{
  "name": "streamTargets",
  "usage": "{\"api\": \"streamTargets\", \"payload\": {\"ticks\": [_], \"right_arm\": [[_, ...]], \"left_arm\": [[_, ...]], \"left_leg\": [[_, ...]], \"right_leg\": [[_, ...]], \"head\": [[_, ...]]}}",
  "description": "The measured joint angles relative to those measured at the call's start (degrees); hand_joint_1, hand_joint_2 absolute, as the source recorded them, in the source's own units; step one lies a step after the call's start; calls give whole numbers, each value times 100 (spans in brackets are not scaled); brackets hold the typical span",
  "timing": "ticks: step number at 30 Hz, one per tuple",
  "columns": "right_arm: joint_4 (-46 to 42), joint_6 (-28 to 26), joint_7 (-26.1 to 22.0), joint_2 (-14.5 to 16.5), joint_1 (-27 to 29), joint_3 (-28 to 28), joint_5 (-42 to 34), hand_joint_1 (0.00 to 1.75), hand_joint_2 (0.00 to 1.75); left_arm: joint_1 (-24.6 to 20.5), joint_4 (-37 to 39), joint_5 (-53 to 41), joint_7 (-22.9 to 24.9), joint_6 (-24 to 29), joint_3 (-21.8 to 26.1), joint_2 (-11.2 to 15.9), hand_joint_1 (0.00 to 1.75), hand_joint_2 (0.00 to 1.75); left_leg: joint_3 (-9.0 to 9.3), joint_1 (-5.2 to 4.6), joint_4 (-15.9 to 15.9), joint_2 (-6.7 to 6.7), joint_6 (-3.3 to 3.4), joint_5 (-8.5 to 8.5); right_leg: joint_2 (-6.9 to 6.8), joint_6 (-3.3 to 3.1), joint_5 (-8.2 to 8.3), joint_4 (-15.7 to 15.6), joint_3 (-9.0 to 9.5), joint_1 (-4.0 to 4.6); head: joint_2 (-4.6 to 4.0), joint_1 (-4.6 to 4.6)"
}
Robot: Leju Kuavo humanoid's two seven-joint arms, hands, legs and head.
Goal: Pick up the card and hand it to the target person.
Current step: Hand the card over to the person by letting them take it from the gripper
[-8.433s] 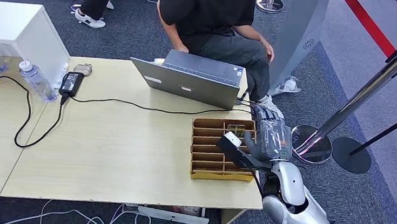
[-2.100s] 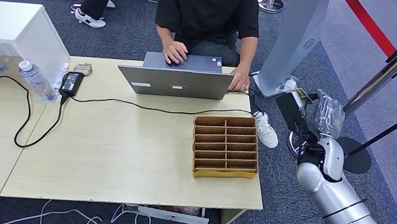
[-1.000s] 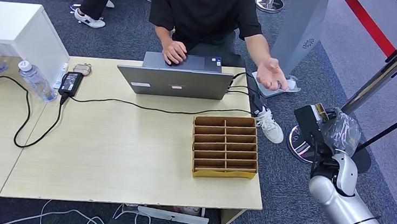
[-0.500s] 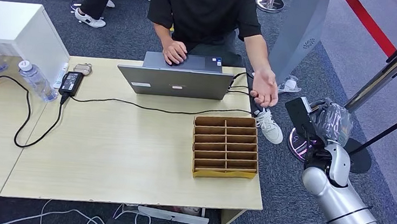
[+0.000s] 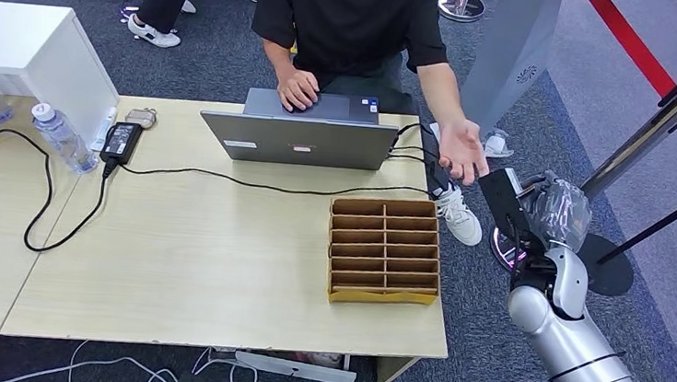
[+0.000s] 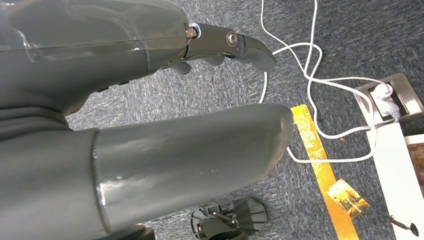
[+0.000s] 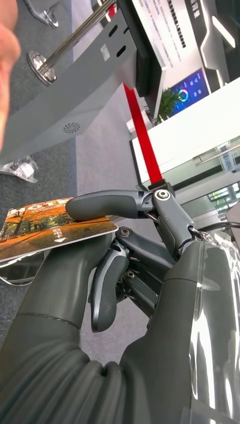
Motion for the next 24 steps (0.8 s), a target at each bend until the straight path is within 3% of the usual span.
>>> {"api": "streamTargets", "payload": {"ticks": [14, 24], "right_arm": [[3, -230, -778, 190, -2, -2, -1338, 171, 175], [3, -397, -1091, 347, -13, -7, -1606, 161, 175]], "left_arm": [[0, 0, -35, -1, 0, 0, 4, 0, 0], [2, 0, -56, 1, 2, 0, 5, 0, 0]], "left_leg": [[-1, 0, 0, 0, 0, 0], [-1, 0, 0, 0, 0, 0]], "right_leg": [[0, 0, 0, 0, 0, 0], [0, 0, 0, 0, 0, 0]], "head": [[0, 0], [0, 1]]}}
